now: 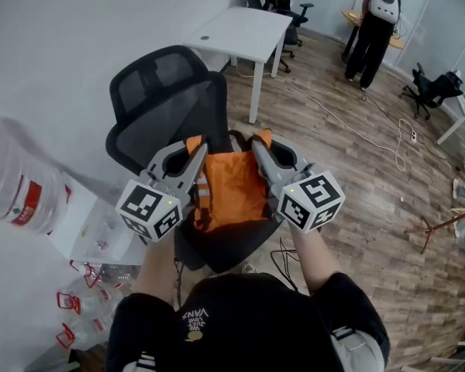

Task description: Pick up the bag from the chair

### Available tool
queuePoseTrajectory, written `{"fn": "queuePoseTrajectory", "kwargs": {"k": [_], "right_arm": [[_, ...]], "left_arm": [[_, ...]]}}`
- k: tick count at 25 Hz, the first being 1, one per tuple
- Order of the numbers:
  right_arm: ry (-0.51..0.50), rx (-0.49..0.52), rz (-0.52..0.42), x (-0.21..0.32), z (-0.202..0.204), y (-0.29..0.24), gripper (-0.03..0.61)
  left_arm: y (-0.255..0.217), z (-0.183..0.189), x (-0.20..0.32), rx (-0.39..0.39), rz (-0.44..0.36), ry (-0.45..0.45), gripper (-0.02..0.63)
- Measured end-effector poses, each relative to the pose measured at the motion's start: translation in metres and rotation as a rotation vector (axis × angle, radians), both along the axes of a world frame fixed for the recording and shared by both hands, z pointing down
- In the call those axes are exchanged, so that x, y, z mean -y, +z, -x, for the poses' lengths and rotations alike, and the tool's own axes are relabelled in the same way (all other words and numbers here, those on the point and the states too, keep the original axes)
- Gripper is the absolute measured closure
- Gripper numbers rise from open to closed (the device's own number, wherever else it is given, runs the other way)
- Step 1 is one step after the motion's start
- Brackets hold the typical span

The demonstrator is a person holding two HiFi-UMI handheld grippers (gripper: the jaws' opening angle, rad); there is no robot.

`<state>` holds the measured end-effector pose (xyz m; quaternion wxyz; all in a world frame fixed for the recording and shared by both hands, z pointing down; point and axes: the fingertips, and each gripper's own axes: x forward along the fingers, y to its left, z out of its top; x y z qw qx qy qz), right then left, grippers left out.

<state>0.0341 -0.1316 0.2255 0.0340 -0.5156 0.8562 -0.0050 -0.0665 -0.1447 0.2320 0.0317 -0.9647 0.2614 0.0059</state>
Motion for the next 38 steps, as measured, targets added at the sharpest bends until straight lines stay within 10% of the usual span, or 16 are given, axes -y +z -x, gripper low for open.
{"fn": "queuePoseTrajectory", "kwargs": {"k": [38], "right_arm": [[-0.016,0.022,-0.045,-0.021,0.009,-0.032,0.569]], "left_arm": [[-0.033,0.016,-0.02,-0.007,-0.063,-0.003,0.592]]}}
